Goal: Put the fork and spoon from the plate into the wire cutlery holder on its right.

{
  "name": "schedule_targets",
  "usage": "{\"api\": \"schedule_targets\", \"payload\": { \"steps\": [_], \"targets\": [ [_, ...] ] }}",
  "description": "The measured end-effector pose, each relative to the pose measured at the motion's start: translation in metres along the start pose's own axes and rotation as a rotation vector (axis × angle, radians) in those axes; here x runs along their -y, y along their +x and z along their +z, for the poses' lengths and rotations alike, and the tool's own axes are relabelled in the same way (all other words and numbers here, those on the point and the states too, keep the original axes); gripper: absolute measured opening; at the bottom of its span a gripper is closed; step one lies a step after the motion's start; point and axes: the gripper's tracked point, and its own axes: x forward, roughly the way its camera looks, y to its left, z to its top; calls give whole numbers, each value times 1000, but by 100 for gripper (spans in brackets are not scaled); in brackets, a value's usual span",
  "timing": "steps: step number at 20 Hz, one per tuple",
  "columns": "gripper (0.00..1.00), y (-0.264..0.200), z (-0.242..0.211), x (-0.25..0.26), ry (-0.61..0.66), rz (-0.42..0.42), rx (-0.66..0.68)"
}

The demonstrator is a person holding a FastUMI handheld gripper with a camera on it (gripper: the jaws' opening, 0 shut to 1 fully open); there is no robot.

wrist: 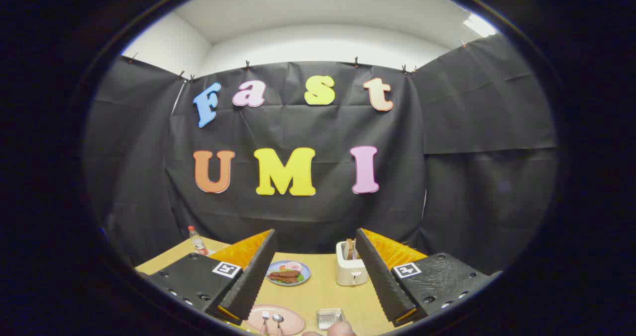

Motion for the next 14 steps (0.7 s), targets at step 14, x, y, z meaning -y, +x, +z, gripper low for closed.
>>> {"api": "schedule_targets", "payload": {
  "steps": [14],
  "targets": [
    [96, -1, -18, -5, 4, 49, -62]
  ]
}}
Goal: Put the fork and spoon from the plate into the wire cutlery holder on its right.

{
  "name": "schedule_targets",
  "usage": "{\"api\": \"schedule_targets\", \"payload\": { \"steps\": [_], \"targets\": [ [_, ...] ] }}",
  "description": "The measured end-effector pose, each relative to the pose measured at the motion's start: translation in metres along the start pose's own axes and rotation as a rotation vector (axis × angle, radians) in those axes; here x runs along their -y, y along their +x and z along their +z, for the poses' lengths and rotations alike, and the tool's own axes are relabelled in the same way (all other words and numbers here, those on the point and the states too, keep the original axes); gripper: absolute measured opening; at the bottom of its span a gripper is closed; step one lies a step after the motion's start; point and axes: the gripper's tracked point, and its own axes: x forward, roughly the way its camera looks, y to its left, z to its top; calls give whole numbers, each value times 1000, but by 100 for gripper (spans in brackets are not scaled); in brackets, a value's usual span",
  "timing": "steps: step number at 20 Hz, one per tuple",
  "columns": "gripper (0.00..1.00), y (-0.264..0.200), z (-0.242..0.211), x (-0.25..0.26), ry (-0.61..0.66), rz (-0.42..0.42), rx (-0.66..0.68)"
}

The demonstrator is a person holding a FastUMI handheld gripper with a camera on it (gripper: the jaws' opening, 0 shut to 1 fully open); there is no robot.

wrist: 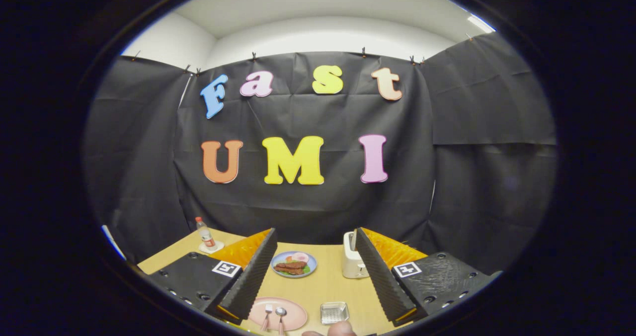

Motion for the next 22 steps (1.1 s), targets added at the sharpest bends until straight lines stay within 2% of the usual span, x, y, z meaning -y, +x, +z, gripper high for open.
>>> {"api": "schedule_targets", "payload": {
  "steps": [7, 12, 15, 19, 22],
  "targets": [
    [95, -3, -7, -13, -9, 35, -17],
    [95, -3, -51, -40, -25, 93, -150],
    [95, -4, -104, -59, -37, 141, -298],
    [96, -12, -200, -78, -43, 206, -601],
    [96, -24, -270, -81, -33, 220, -845]
  ]
}}
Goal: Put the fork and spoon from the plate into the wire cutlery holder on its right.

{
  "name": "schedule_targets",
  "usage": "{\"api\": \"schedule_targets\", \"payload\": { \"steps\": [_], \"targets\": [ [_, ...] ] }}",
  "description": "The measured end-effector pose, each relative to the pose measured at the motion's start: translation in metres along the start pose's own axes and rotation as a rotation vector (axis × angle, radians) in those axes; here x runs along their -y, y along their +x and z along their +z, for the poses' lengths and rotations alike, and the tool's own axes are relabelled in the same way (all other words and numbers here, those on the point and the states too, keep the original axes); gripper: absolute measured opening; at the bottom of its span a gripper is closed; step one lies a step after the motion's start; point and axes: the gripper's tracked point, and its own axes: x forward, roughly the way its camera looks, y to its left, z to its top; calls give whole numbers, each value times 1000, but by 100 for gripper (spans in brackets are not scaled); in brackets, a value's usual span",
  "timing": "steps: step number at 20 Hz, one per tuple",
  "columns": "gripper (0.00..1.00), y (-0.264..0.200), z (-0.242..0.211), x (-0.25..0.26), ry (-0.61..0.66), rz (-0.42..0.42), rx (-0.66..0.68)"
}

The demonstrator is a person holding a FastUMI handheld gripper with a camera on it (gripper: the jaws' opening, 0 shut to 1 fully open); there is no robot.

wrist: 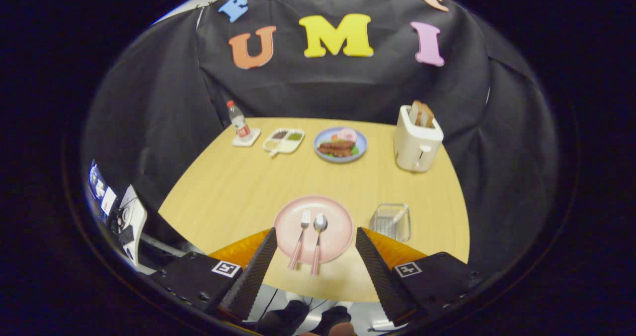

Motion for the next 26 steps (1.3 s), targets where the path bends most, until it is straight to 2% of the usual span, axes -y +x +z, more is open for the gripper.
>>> {"api": "schedule_targets", "payload": {
  "steps": [4, 7, 9, 15, 17, 19, 21, 24, 26],
  "targets": [
    [97, 46, -71, -1, 0, 15, -283],
    [96, 68, -105, -1, 27, 18, -424],
    [90, 84, -118, 4, 30, -4, -482],
    [90, 117, -125, 10, -26, -40, -547],
    [79, 122, -130, 8, -38, -30, -579],
    [78, 129, -134, 7, -49, -26, -595],
    [55, 135, -136, 5, -51, -21, -608],
    [46, 141, -132, 8, -70, -33, -614],
    [21, 141, -137, 6, -73, -25, -634]
  ]
}}
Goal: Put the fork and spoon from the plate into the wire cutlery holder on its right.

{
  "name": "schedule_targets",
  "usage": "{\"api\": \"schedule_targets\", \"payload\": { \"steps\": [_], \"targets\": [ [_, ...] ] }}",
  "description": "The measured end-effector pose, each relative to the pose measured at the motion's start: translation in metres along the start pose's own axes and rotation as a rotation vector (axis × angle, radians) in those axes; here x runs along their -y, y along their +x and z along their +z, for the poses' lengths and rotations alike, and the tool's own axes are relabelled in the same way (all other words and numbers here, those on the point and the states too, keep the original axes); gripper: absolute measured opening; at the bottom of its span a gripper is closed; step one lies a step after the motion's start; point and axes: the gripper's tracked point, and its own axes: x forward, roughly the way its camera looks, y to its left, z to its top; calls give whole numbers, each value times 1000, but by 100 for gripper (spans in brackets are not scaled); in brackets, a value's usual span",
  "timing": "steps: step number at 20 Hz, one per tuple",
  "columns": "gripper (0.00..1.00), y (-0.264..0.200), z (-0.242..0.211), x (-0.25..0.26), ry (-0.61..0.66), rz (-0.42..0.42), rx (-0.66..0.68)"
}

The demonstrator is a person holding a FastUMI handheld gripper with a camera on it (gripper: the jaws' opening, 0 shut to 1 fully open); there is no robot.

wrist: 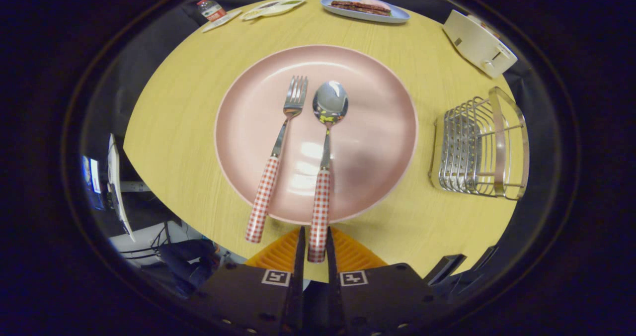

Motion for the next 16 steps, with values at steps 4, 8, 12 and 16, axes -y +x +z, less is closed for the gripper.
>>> {"api": "schedule_targets", "payload": {
  "steps": [4, 8, 12, 16],
  "targets": [
    [10, -10, 2, 6, 14, -3, -4],
    [10, -31, 7, 9, 44, 17, 9],
    [10, -66, 10, 6, 77, 68, 37],
    [10, -97, 20, 9, 141, 113, 53]
  ]
}}
